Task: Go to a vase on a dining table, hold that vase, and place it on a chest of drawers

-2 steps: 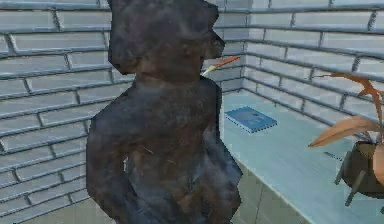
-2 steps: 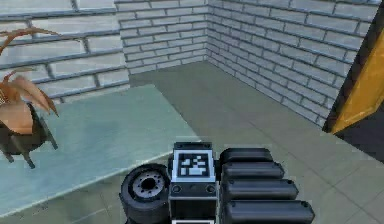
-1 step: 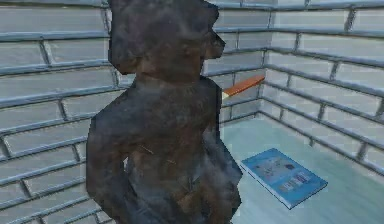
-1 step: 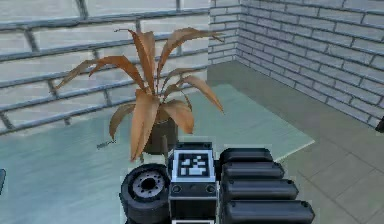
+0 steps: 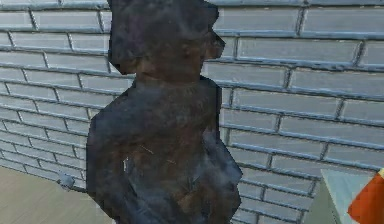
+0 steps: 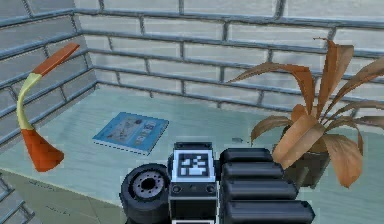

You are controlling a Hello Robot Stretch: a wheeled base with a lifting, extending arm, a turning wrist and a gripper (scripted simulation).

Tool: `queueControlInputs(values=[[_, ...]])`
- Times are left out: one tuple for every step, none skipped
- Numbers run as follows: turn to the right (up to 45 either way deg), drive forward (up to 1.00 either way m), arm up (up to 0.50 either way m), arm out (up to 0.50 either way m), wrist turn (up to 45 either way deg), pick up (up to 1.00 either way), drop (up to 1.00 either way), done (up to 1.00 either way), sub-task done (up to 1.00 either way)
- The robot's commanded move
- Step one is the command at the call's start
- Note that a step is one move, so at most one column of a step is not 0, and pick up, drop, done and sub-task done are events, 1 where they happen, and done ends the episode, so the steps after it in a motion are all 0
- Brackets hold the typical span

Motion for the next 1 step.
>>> queueControlInputs(values=[[-6.0, 0.0, 0.0, 0.0, 0.0, 0.0, 0.0, 0.0, 0.0]])
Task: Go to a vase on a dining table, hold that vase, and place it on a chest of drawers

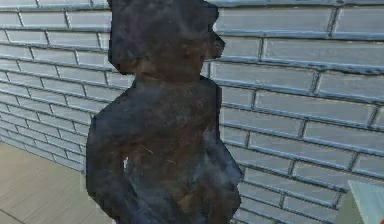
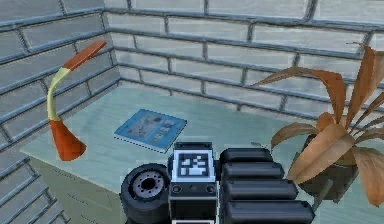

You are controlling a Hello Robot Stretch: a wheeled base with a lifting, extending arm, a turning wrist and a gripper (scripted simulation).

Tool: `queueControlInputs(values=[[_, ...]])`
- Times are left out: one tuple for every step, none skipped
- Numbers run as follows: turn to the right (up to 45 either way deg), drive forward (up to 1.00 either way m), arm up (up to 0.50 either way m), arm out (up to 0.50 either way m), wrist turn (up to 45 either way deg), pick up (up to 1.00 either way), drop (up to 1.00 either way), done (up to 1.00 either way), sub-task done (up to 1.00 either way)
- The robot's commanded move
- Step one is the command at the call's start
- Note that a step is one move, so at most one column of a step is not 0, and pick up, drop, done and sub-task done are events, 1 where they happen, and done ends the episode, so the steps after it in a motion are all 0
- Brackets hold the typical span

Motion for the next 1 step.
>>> queueControlInputs(values=[[0.0, 0.0, 0.0, 0.42, 0.0, 0.0, 0.0, 0.0, 0.0]])
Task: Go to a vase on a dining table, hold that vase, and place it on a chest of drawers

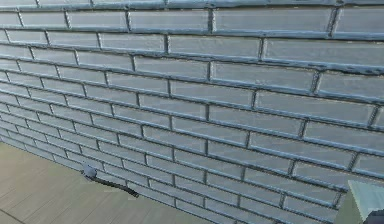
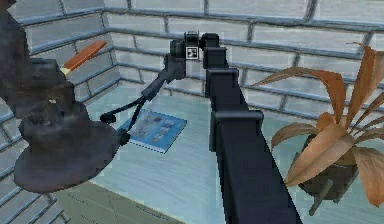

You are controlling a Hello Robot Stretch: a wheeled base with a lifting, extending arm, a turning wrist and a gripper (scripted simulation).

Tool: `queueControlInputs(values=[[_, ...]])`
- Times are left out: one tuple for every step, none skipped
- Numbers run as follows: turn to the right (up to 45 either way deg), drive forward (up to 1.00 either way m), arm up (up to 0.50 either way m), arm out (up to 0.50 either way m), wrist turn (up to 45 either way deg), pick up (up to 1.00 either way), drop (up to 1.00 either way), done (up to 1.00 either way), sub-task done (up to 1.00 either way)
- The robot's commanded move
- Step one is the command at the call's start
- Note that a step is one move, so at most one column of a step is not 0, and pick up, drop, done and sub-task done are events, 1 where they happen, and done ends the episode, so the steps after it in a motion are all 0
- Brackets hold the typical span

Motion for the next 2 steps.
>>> queueControlInputs(values=[[0.0, 0.0, 0.0, 0.0, 45.0, 0.0, 0.0, 0.0, 0.0], [0.0, 0.0, 0.0, 0.0, 45.0, 0.0, 0.0, 0.0, 0.0]])
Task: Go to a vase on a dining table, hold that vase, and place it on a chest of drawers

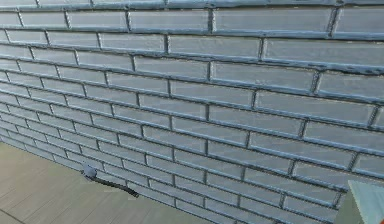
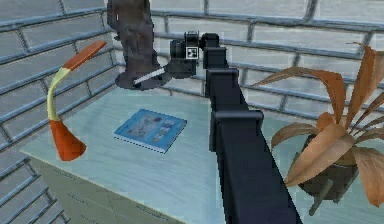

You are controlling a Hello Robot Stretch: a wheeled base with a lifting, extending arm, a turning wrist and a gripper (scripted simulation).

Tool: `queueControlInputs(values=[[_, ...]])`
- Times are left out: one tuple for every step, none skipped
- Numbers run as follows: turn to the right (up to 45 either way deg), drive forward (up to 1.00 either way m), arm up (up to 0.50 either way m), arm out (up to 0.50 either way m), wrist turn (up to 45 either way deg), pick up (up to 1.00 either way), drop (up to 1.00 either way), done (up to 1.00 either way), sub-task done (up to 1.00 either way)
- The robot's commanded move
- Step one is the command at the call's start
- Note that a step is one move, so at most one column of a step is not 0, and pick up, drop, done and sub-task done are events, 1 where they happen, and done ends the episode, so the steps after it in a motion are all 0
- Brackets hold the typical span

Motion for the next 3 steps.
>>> queueControlInputs(values=[[0.0, 0.0, 0.0, 0.0, 45.0, 0.0, 0.0, 0.0, 0.0], [0.0, 0.0, 0.0, 0.0, 45.0, 0.0, 0.0, 0.0, 0.0], [0.0, 0.0, 0.0, 0.0, 6.0, 0.0, 0.0, 0.0, 0.0]])
